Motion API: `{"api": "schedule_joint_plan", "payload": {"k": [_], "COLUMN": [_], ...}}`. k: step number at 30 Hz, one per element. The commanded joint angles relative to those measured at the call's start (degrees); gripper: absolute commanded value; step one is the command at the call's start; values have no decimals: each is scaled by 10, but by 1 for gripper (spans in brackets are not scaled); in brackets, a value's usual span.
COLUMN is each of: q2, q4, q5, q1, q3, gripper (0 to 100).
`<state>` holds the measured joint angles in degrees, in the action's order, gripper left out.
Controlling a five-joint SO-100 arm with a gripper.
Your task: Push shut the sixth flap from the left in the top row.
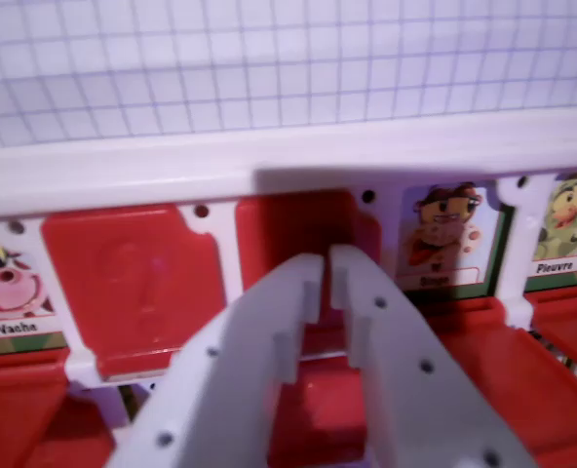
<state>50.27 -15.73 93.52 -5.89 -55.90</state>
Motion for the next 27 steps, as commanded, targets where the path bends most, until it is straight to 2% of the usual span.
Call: {"api": "schedule_joint_plan", "payload": {"k": [1, 11, 19, 27], "q2": [40, 138, 291, 423], "q4": [-4, -29, -44, -62], "q5": [-2, -10, -17, -18], "q1": [10, 11, 21, 41], "q3": [45, 1, -145, -248], "gripper": [0, 0, 0, 0]}}
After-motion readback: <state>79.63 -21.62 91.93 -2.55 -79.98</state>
